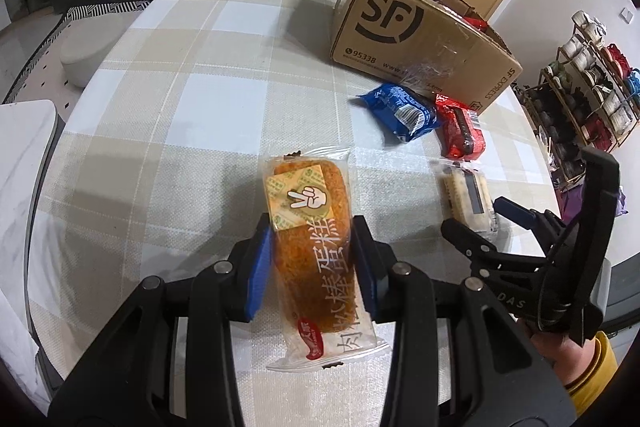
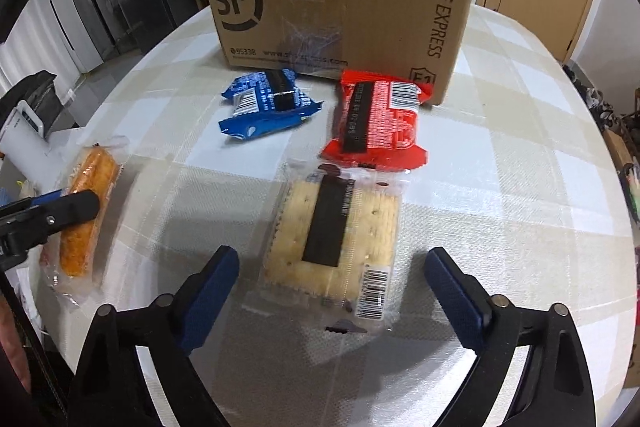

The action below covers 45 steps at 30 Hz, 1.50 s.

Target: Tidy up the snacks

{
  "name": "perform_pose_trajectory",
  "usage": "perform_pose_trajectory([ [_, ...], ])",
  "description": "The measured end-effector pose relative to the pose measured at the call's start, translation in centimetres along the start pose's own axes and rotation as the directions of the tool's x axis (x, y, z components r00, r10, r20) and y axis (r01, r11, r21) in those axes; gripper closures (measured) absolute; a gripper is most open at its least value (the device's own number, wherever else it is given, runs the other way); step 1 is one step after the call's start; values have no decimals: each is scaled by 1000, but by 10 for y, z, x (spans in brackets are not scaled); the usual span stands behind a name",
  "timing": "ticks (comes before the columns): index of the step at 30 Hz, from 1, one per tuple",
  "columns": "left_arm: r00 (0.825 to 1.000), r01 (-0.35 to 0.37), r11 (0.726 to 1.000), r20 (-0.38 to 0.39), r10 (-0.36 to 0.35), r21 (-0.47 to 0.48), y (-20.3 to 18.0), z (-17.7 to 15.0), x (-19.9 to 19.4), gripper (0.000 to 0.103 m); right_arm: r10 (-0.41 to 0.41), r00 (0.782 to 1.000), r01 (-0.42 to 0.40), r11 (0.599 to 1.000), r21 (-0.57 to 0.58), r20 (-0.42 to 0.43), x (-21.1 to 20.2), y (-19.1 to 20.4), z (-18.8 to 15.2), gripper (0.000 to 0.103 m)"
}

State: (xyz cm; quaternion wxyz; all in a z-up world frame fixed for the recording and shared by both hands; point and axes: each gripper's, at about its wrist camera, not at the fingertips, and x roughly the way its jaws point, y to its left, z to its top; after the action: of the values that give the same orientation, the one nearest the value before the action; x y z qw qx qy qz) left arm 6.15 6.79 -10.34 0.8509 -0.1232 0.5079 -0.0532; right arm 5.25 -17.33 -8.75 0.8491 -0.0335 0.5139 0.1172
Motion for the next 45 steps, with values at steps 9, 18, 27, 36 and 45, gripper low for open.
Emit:
perform_pose_trajectory([
  [9,1000,0,1000,-17,0,12,-4,-1,6,68,-65,997,64,998,22,32,-2,-3,-1,35],
  [18,1000,-14,1000,-27,14,7,-5,-3,9,68,-26,999,24,998,57,29,-5,5,3,44],
  [27,1000,-7,1000,-15,7,-9,0,-1,4,68,129,991,-136,970,203,46,-11,-16,9,44],
  [36,1000,4,1000,-6,-4,-22,2,-1,1,68,308,916,-379,872,308,255,-59,-44,11,44],
  [45,998,25,1000,61,-25,-8,-5,-1,-14,68,442,780,-573,790,220,443,-107,-53,2,44],
])
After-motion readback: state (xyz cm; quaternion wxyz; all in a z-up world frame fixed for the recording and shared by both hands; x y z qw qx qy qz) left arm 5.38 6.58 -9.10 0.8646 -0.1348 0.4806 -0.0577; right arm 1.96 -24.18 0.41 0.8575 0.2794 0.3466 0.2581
